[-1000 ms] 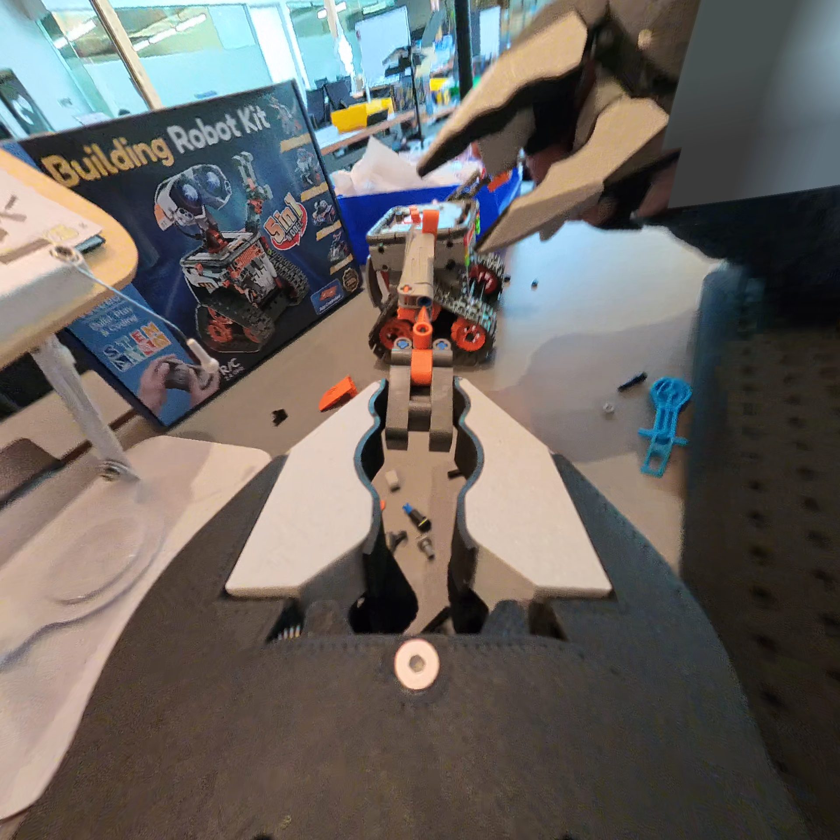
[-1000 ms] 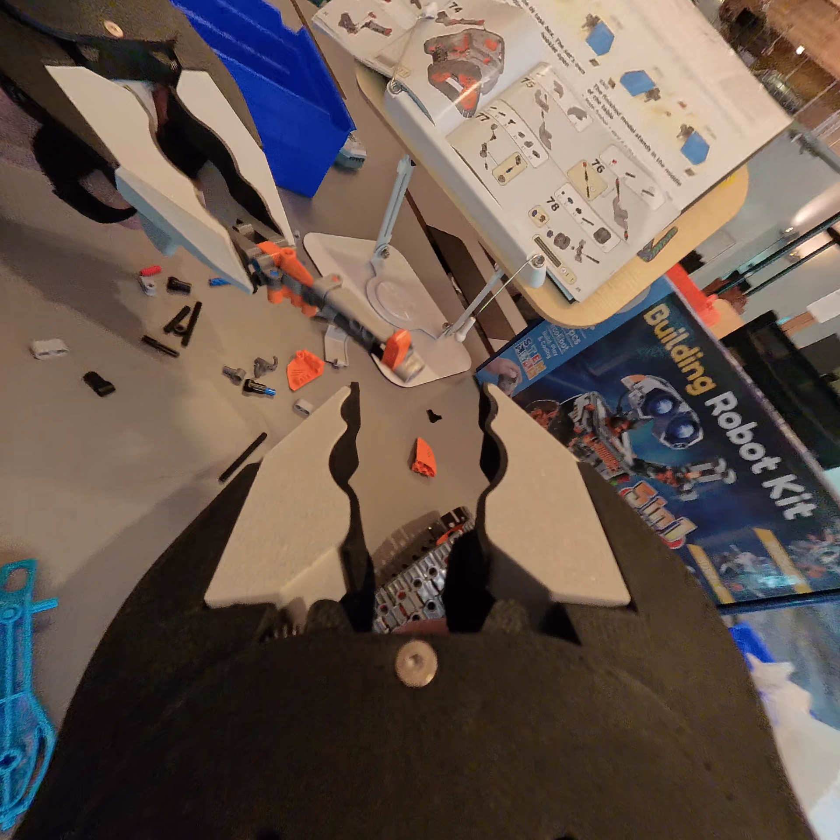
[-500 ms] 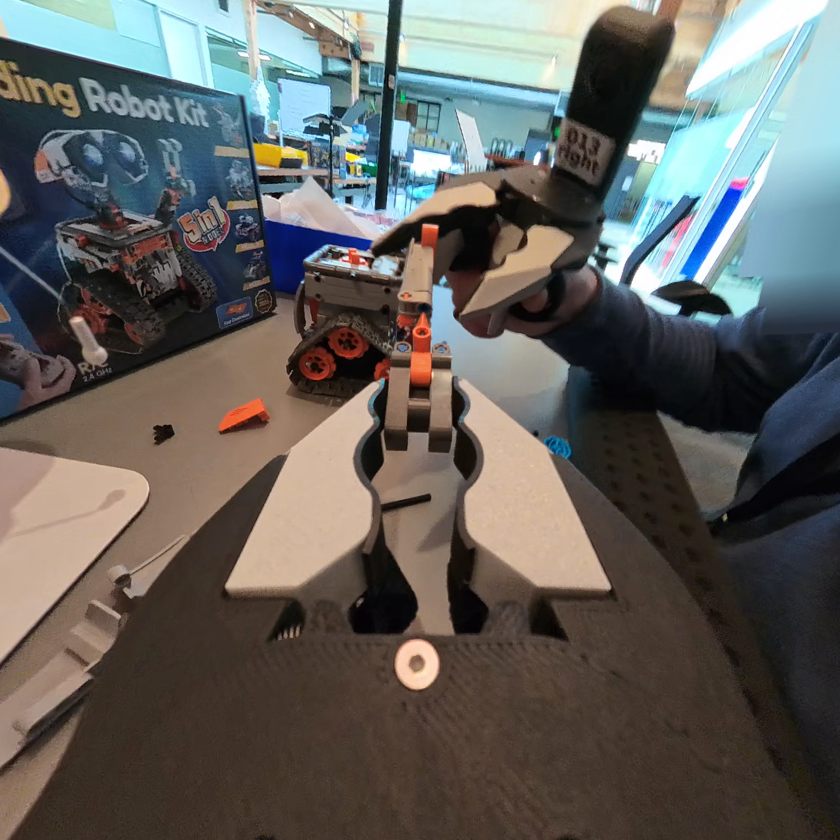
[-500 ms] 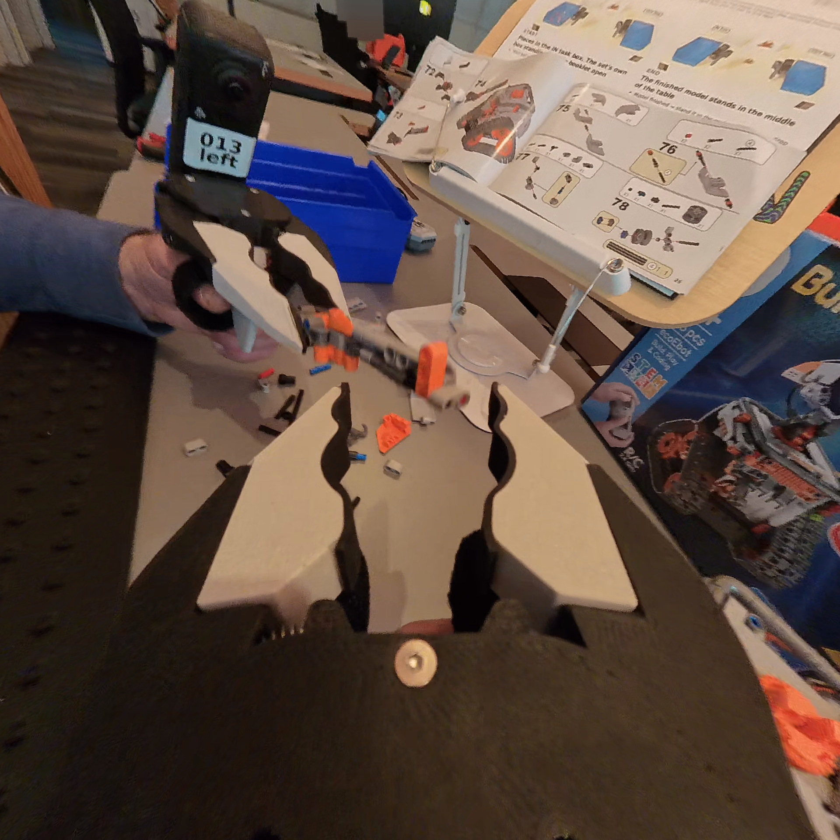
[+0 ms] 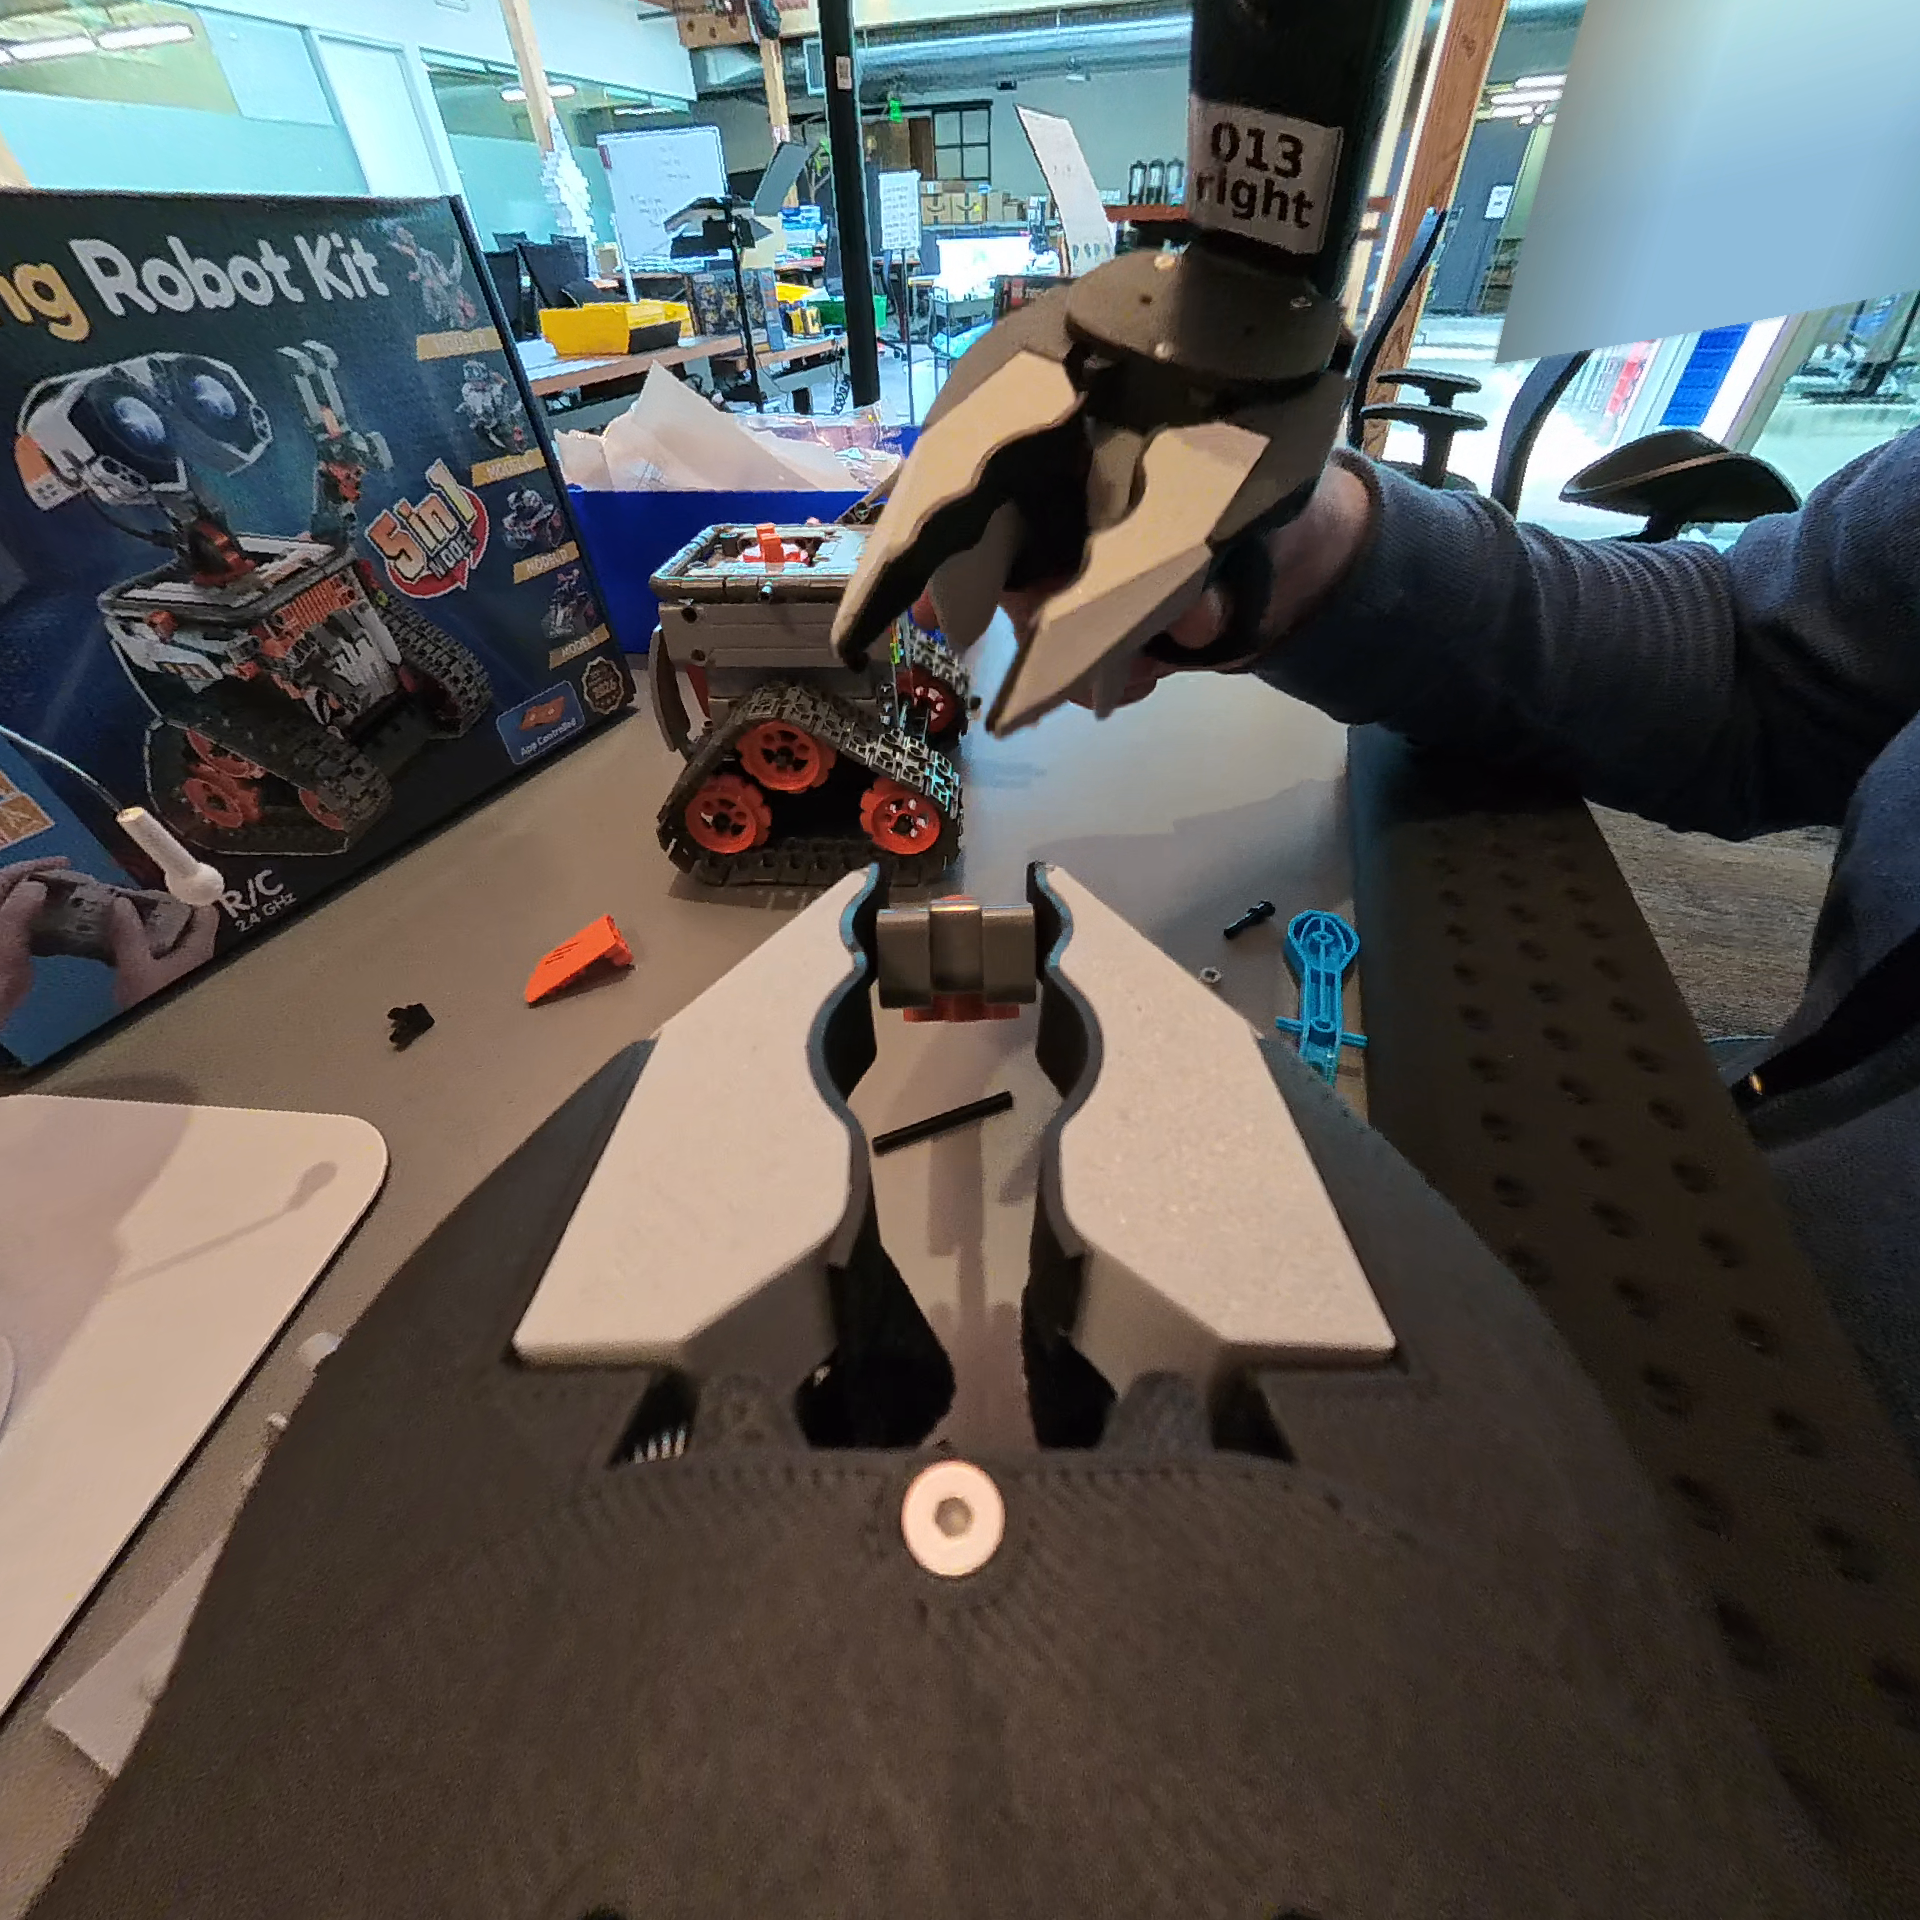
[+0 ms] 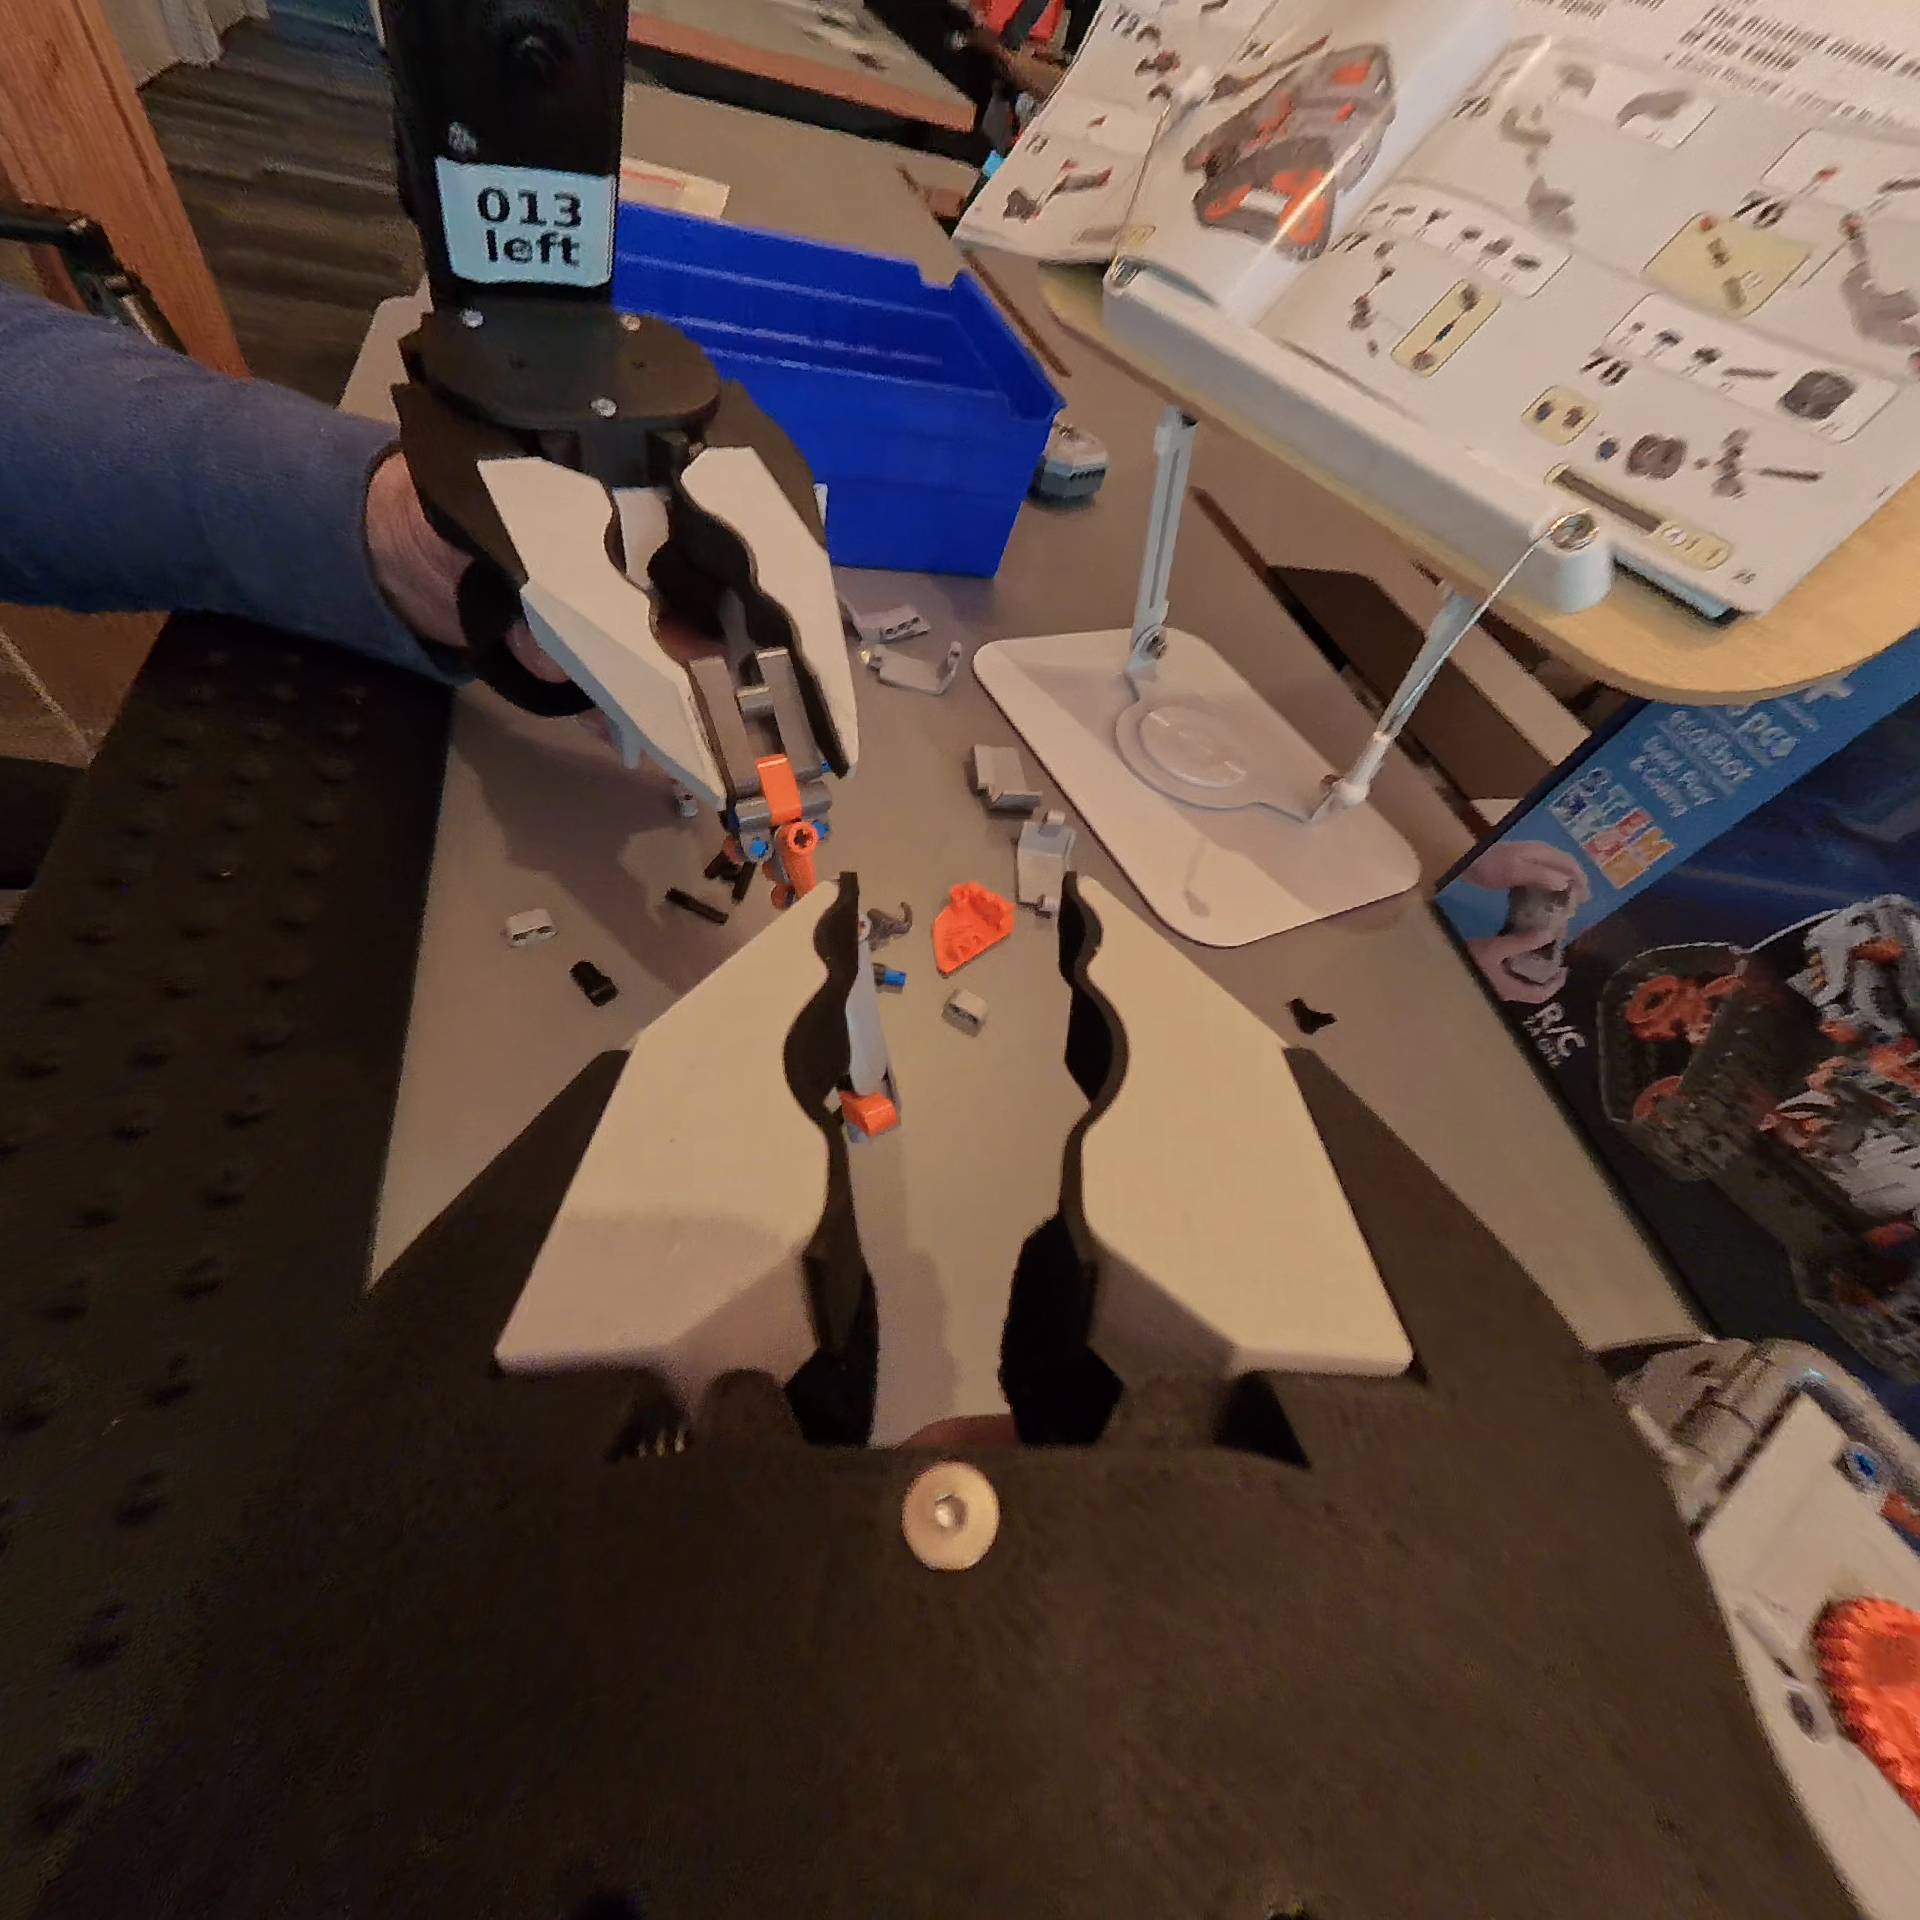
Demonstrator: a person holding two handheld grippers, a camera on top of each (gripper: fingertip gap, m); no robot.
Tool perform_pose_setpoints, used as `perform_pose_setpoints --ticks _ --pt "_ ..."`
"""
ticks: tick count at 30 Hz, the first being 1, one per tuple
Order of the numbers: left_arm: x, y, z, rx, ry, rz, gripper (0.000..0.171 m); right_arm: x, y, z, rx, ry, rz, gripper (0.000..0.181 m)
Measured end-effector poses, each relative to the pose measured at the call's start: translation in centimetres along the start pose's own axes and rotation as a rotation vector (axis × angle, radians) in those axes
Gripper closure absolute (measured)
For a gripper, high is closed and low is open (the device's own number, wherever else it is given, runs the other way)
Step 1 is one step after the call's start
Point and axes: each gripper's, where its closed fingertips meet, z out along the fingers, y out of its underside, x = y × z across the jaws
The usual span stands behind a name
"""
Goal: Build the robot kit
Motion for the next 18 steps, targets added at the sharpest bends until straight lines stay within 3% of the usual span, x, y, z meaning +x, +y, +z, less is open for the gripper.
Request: perform_pose_setpoints --ticks 5,13,18 --pt "0.2 -0.6 0.0 0.026 -0.002 -0.001 0.147 -1.8 2.3 1.6 -0.102 -0.071 -0.038 0.129" --pt "0.6 -1.1 0.2 0.051 0.008 -0.006 0.147 -2.9 3.5 3.2 -0.151 -0.055 -0.146 0.166" --pt "0.4 -1.4 0.0 0.069 -0.003 0.001 0.147 -2.8 3.0 3.1 -0.114 -0.039 -0.148 0.166"
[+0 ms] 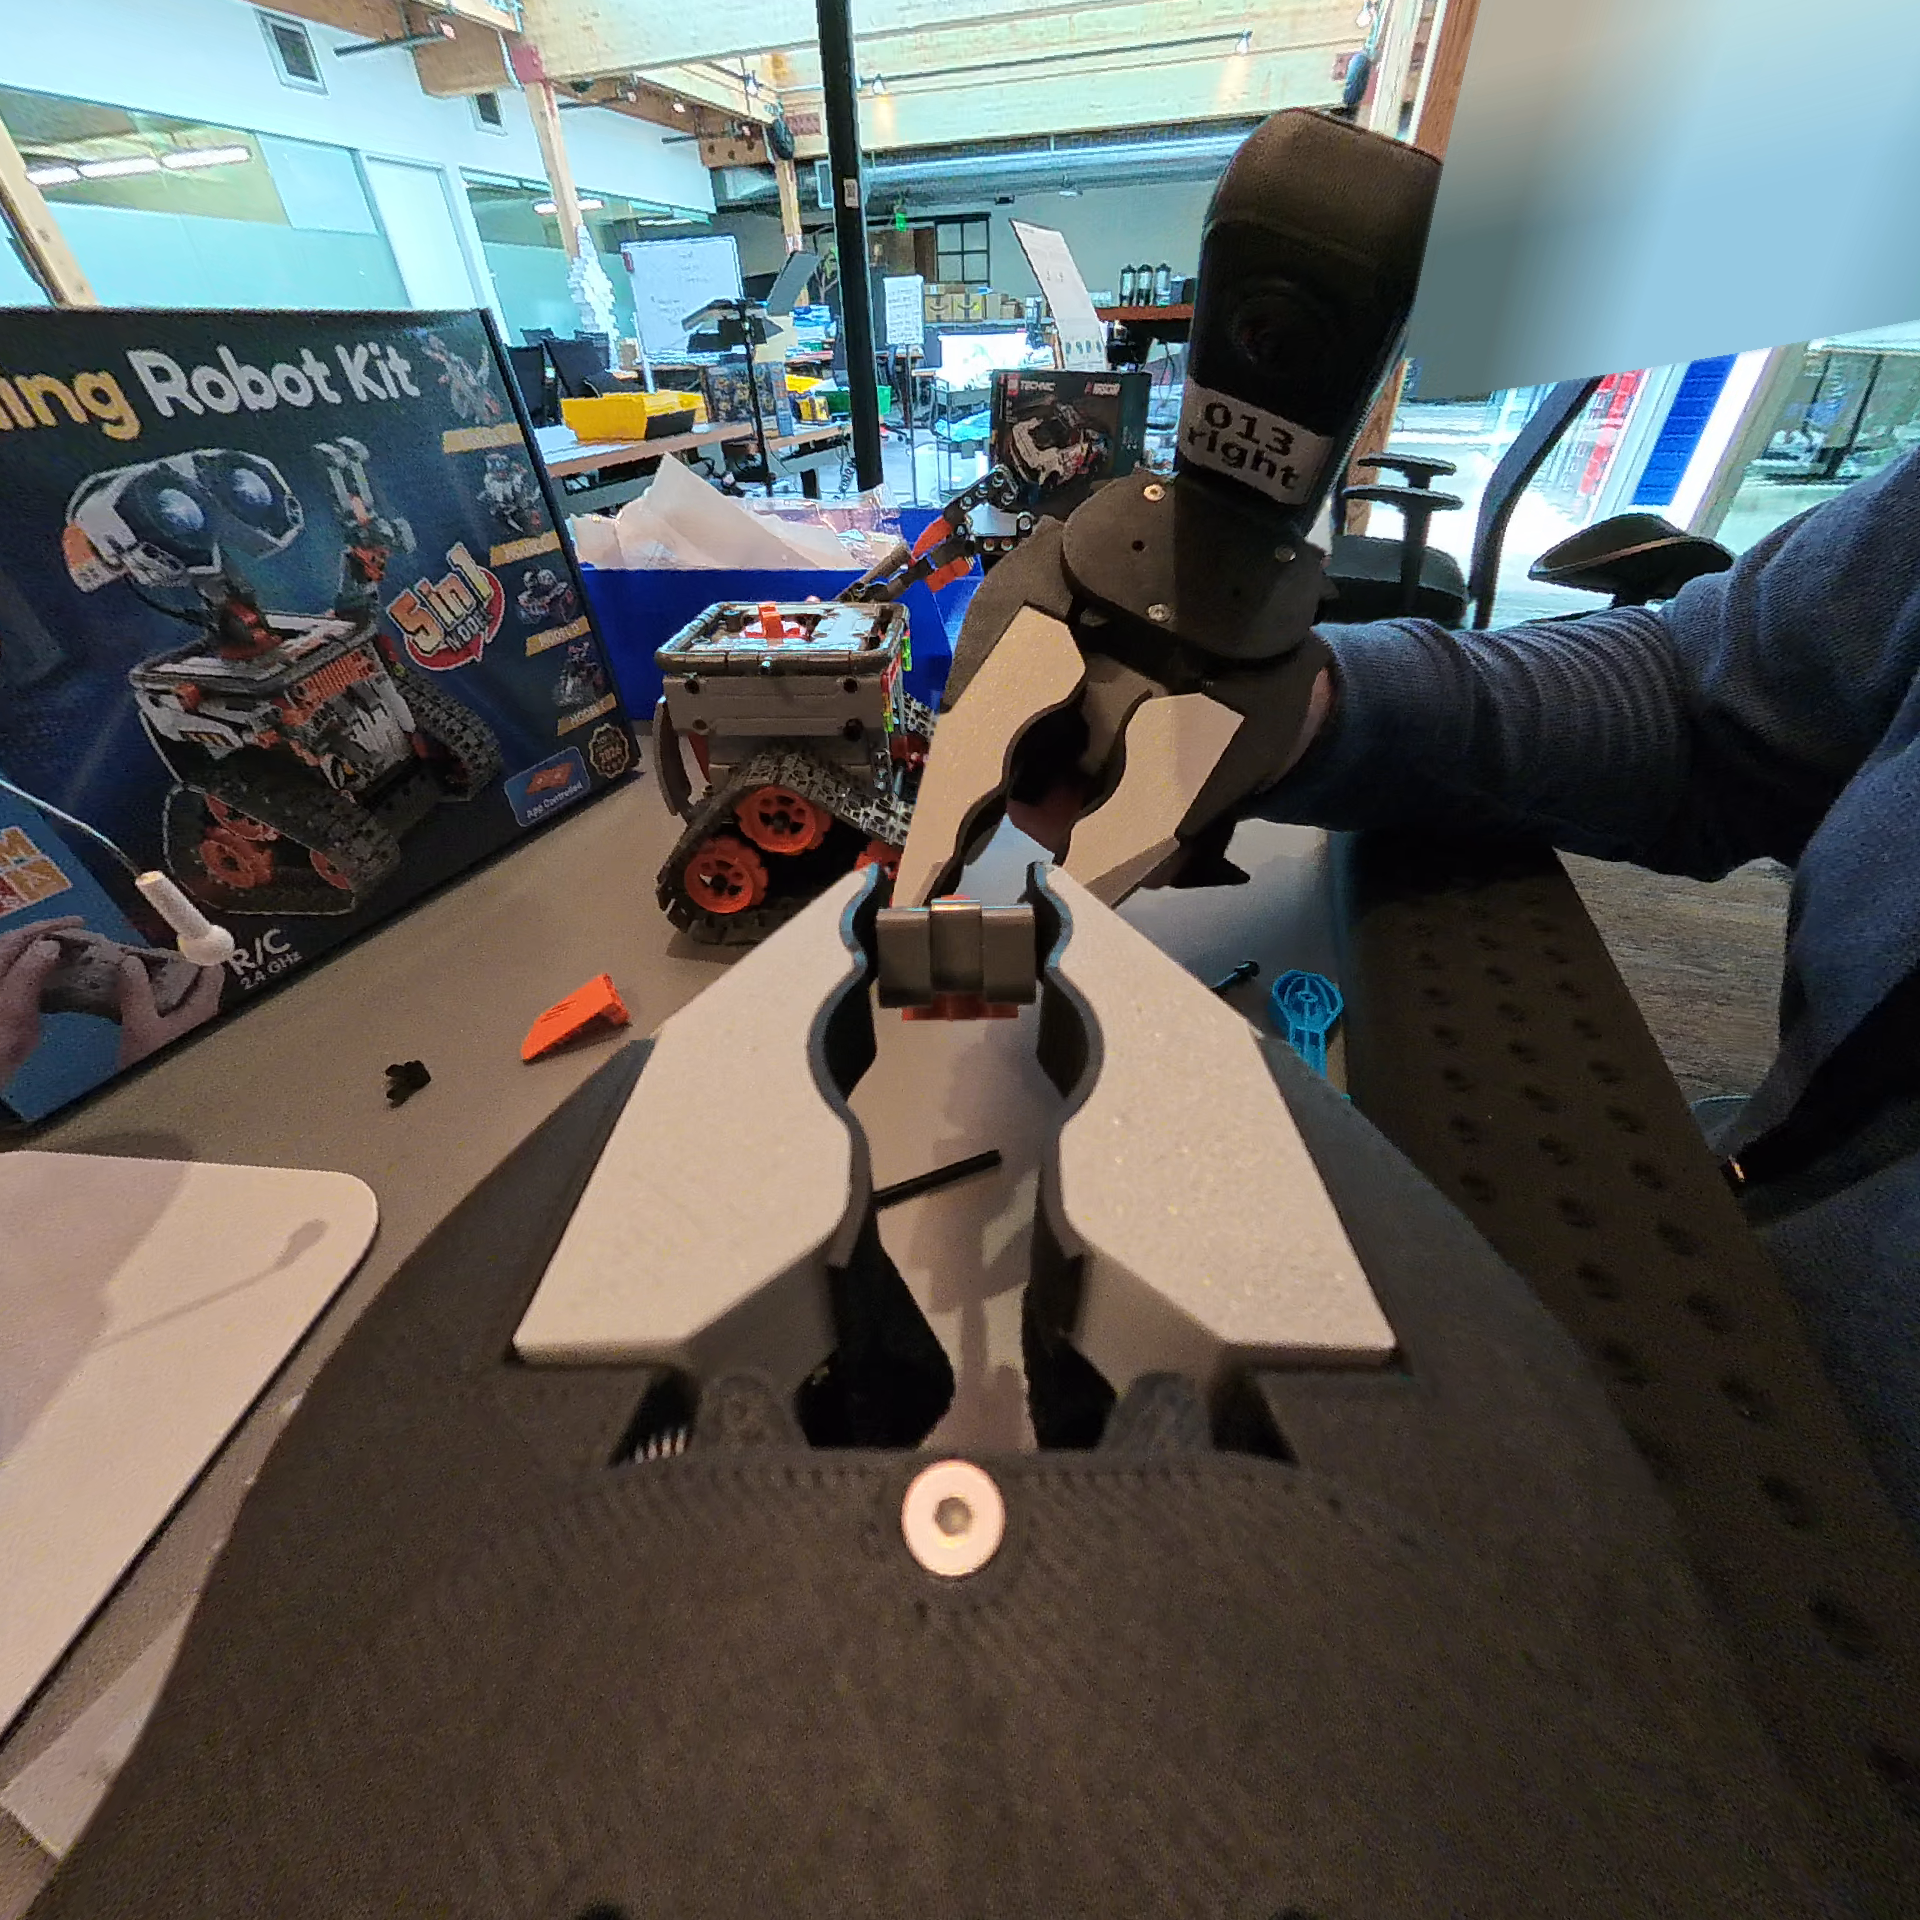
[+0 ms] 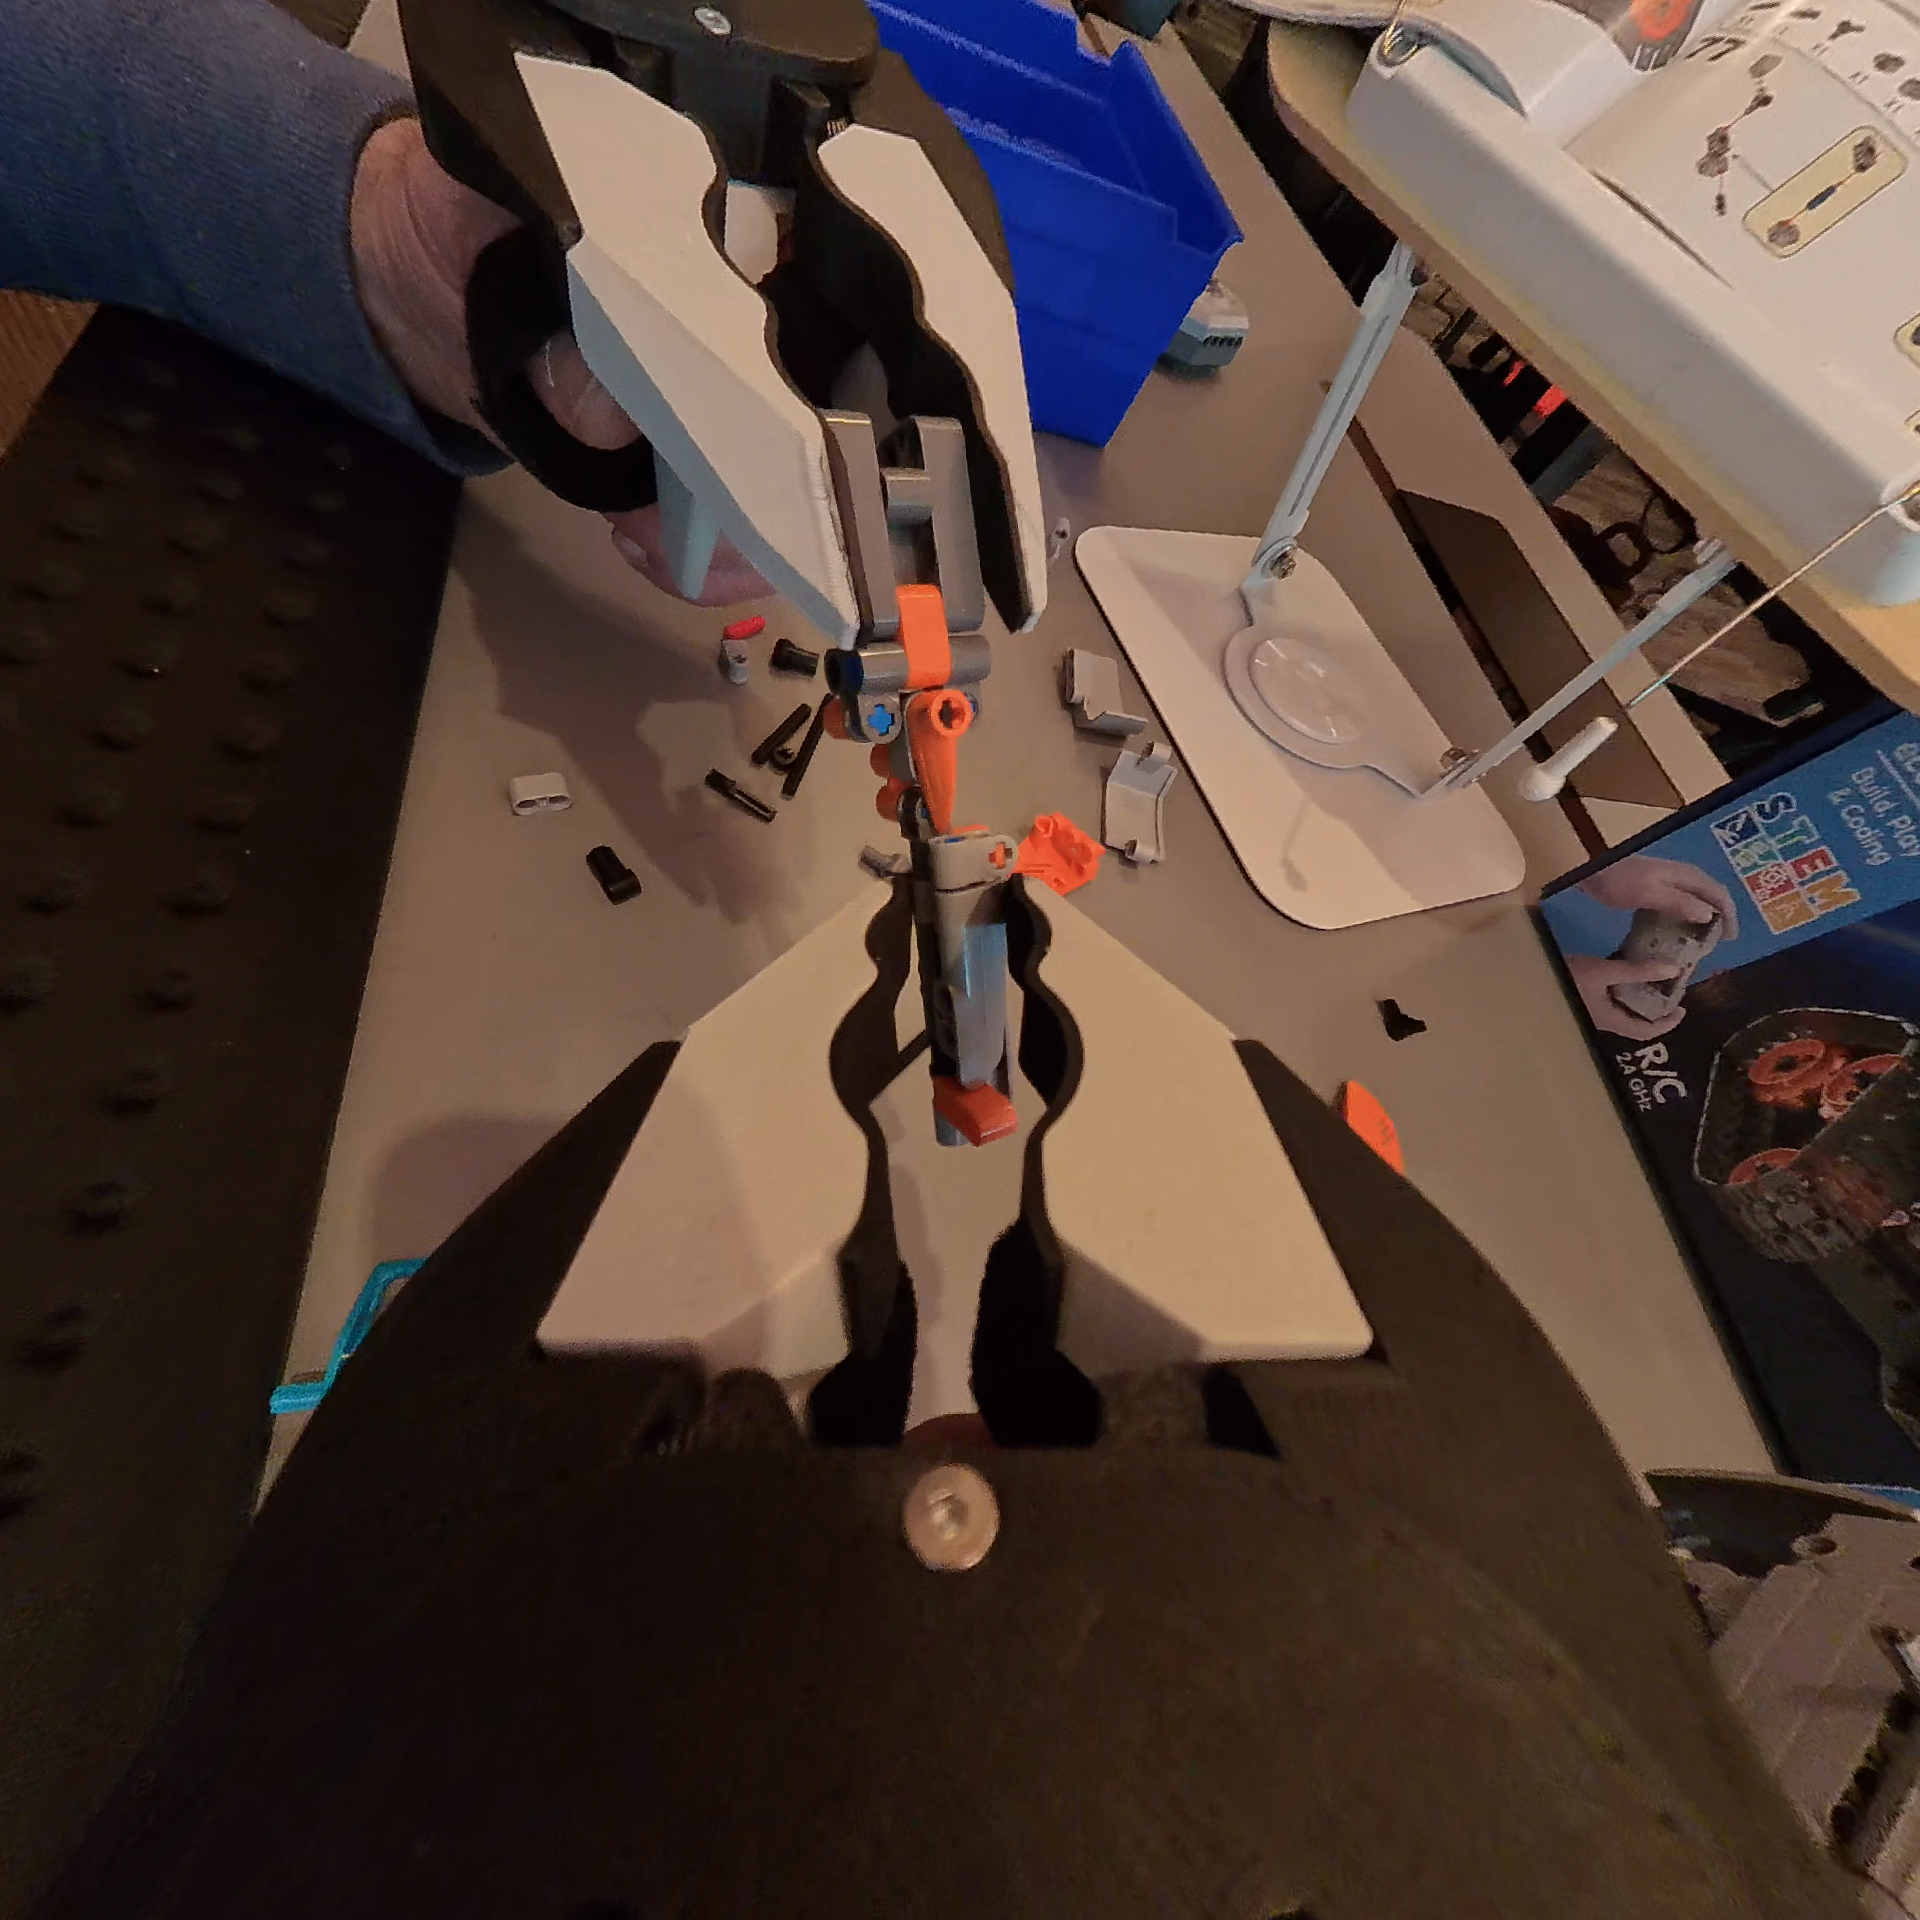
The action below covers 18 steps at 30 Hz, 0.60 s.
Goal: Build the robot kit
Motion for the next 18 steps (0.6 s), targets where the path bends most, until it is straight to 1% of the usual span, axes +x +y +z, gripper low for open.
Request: perform_pose_setpoints --ticks 4,6,8,14,18 --pt "-0.4 -0.3 -0.2 0.015 -0.029 0.010 0.146 0.3 -0.1 -0.2 0.020 0.027 -0.015 0.166" --pt "-0.6 -0.7 -0.4 0.031 -0.038 0.011 0.141 0.7 0.1 -0.3 0.018 0.049 -0.024 0.166" --pt "-0.8 -1.0 -0.6 0.041 -0.049 0.012 0.140 1.0 -0.2 -0.5 0.038 0.061 -0.015 0.166" --pt "-1.3 -1.0 -0.8 0.039 -0.080 0.019 0.133 1.7 -0.8 -1.1 0.078 0.101 -0.006 0.166" --pt "-1.6 -1.2 -0.9 0.044 -0.094 0.021 0.132 2.0 -1.1 -1.3 0.103 0.110 0.007 0.166"
